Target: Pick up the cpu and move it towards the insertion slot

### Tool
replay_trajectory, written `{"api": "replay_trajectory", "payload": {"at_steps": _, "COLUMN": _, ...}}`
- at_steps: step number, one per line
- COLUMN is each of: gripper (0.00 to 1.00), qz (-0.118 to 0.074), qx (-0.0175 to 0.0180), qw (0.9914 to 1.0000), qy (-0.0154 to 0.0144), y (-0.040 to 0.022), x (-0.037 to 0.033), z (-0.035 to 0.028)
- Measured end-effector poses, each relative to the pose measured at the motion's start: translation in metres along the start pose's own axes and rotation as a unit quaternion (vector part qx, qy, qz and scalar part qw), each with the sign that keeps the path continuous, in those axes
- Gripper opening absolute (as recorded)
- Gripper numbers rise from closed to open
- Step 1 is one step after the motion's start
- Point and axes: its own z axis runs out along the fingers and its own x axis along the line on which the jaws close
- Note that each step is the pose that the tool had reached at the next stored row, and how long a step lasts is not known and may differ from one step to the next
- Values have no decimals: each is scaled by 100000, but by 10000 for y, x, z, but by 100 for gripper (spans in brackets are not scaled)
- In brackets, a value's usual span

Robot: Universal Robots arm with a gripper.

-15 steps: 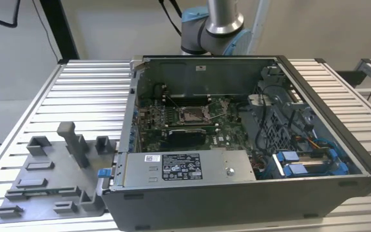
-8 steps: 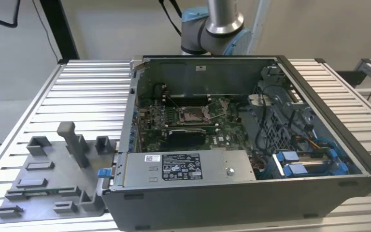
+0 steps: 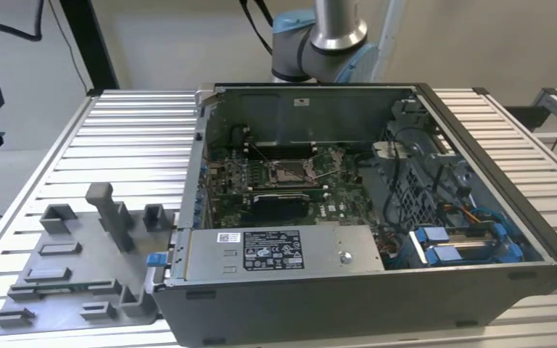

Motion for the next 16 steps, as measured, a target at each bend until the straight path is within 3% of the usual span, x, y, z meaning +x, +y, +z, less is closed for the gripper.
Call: {"api": "replay_trajectory", "payload": {"at_steps": 16, "gripper": 0, "qz": 1, "qx": 113, "qw": 100000, "qy": 4, "y": 2, "x": -365, "z": 0}}
